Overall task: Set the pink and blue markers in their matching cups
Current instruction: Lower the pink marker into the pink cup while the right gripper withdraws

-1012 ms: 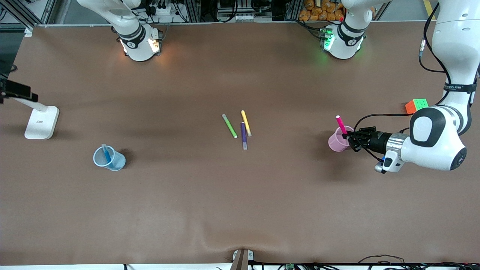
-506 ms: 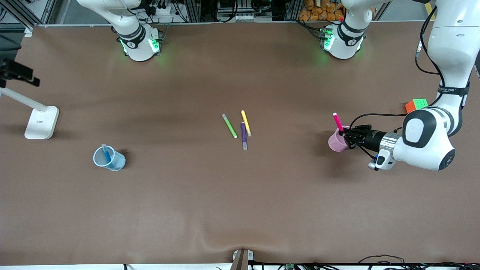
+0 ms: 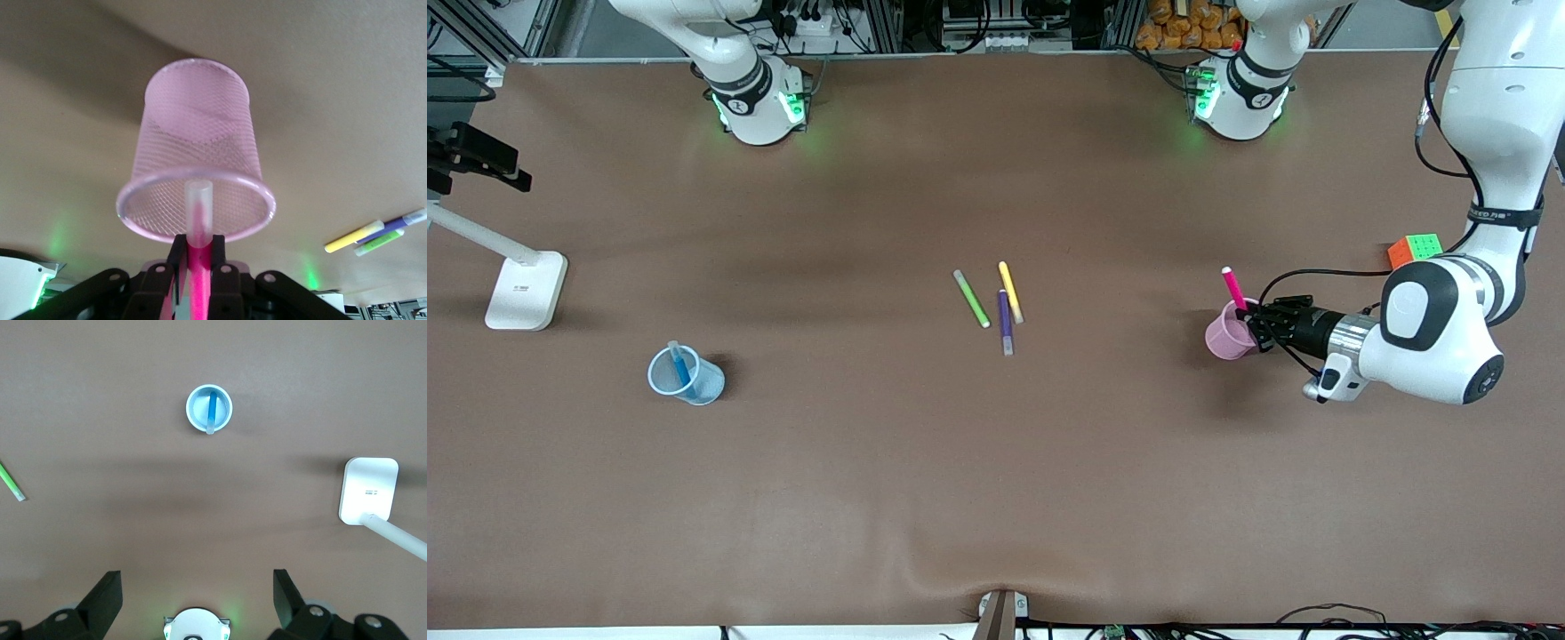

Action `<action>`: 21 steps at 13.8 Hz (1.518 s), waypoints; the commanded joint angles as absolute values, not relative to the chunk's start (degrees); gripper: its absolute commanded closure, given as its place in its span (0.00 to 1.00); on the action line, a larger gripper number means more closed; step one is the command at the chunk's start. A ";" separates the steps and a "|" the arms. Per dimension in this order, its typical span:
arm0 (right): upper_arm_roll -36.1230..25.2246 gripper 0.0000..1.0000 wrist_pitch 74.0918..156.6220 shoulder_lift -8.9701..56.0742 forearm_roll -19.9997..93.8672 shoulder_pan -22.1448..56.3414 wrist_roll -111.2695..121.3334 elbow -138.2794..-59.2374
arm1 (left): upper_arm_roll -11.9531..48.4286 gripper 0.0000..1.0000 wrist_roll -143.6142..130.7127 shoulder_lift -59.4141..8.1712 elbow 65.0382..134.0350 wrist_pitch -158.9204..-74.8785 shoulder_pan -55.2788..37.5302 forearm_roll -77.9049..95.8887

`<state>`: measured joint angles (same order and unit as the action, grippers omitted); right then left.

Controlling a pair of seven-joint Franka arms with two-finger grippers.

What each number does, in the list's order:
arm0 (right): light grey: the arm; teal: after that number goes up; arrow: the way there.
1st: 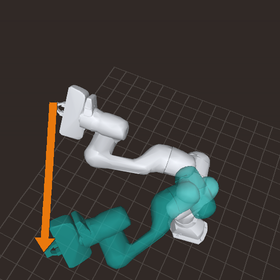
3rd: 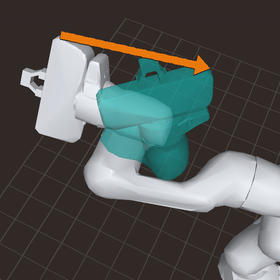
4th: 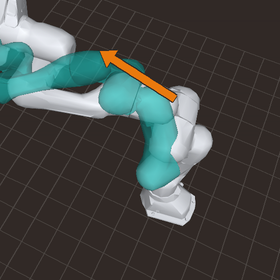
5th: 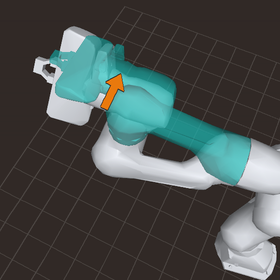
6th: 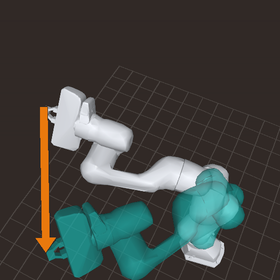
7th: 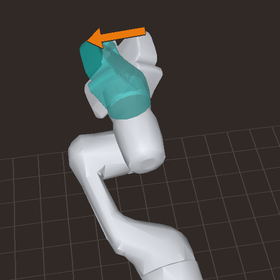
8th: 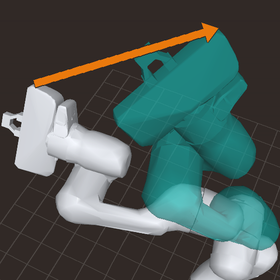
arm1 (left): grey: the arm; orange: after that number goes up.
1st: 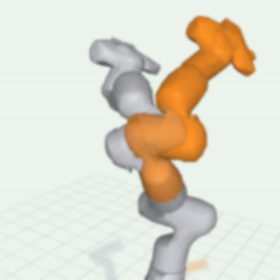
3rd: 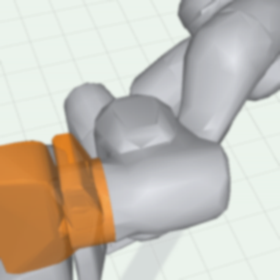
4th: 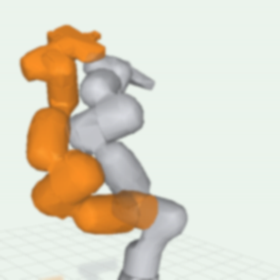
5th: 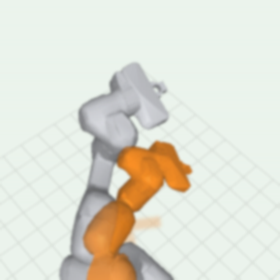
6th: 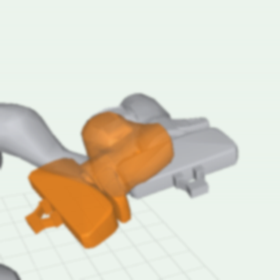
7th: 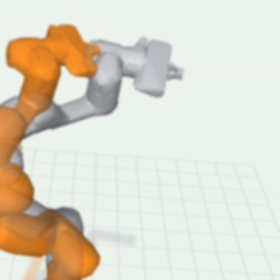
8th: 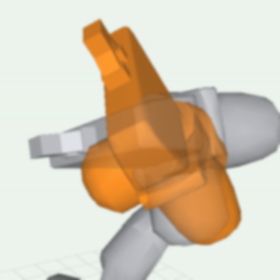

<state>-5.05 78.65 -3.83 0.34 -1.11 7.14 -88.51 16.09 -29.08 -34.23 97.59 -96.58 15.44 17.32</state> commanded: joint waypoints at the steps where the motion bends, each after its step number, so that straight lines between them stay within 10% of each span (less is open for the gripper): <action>1: -3.16 0.00 78.93 -4.13 -0.97 -2.99 6.86 -88.24 | 16.26 1.00 -27.95 -35.15 97.38 -97.47 16.08 16.44; 7: -3.16 0.00 78.84 -2.29 -1.49 -3.16 7.38 -85.96 | 16.08 0.98 -26.64 -36.29 95.81 -97.65 16.87 16.35; 11: -3.34 0.00 79.01 -1.85 -1.58 -3.16 7.47 -85.78 | 16.08 0.68 -25.58 -36.39 95.71 -97.65 17.14 16.00; 15: -3.34 0.00 79.01 -1.85 -1.15 -2.81 7.12 -85.78 | 16.17 0.59 -26.01 -35.95 95.01 -97.56 17.05 16.00; 21: -3.43 0.00 79.45 -1.85 0.96 -2.90 4.66 -85.96 | 16.96 0.00 -26.72 -29.37 94.83 -96.77 16.17 15.91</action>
